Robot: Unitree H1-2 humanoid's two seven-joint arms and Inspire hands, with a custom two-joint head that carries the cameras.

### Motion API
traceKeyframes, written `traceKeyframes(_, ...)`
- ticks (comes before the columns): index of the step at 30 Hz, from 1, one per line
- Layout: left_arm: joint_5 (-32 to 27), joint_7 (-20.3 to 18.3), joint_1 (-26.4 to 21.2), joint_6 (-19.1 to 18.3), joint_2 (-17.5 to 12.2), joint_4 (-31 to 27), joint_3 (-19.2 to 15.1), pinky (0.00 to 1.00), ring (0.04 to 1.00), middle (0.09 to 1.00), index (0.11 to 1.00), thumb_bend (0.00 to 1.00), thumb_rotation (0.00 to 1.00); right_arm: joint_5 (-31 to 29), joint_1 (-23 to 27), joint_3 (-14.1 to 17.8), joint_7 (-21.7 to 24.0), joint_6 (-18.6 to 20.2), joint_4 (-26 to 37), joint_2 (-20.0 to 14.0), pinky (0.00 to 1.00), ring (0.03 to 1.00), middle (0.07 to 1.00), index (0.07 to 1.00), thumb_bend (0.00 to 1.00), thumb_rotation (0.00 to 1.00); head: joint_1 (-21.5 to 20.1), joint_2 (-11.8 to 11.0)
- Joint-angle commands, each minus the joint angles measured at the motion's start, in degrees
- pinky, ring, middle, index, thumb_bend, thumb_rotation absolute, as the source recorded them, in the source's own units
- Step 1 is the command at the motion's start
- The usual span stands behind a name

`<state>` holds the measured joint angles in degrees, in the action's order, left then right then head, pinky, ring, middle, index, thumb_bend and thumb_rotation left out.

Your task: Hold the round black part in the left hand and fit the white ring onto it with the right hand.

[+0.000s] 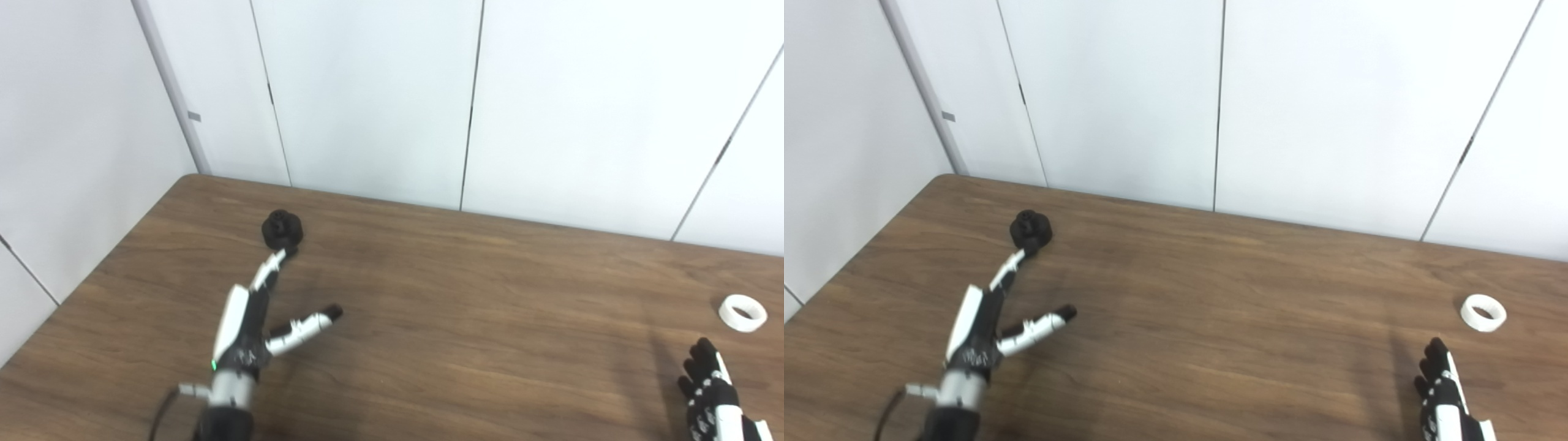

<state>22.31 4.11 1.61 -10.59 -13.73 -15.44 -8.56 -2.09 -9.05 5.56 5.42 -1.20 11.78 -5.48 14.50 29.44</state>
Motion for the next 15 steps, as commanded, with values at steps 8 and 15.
traceKeyframes(8,5.31,1.11,-6.75,-5.07,-5.58,2.93,-0.97,1.0,1.0,0.97,0.902,0.93,0.38,2.19,-1.09,-0.39,-1.54,-1.59,0.83,-0.08,1.0,0.988,0.978,0.975,0.43,1.0,0.08,0.07)
traceKeyframes(15,8.74,3.69,-10.88,-5.79,-7.07,9.37,-1.48,1.0,1.0,0.961,0.866,0.95,0.34,2.32,-1.13,-0.76,-1.49,-1.18,1.39,-0.07,1.0,1.0,0.983,0.98,0.4,1.0,0.1,0.07)
